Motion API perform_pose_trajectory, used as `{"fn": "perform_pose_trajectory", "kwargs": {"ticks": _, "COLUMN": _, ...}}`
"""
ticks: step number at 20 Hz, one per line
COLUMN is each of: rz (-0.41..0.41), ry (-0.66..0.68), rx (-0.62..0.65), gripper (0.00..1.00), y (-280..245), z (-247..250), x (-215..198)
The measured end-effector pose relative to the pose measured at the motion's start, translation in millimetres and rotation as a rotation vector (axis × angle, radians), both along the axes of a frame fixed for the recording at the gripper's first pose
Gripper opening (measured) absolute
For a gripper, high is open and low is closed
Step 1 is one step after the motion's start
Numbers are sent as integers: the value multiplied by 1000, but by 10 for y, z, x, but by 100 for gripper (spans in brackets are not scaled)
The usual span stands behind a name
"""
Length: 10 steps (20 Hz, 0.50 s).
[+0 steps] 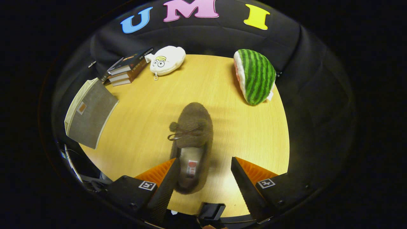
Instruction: Open the storage box then place both shoes into the box .Put the left shoe in first, then the right shoe, with the right side of both shoes facing outward in a uniform manner.
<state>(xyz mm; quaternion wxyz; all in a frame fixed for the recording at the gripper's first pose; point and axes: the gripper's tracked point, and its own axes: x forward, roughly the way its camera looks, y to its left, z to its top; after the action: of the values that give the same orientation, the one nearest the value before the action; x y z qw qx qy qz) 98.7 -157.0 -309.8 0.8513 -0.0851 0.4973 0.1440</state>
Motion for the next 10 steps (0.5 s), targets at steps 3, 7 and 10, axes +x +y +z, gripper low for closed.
{"fn": "perform_pose_trajectory", "kwargs": {"ticks": 3, "rz": -25, "ry": 56, "rx": 23, "gripper": 99, "y": -36, "z": -198, "x": 127}}
{"fn": "perform_pose_trajectory", "kwargs": {"ticks": 7, "rz": -50, "ry": 96, "rx": 40, "gripper": 99, "y": -33, "z": -416, "x": 275}}
{"fn": "perform_pose_trajectory", "kwargs": {"ticks": 10, "rz": -68, "ry": 129, "rx": 90, "gripper": 93, "y": 65, "z": -480, "x": 335}}
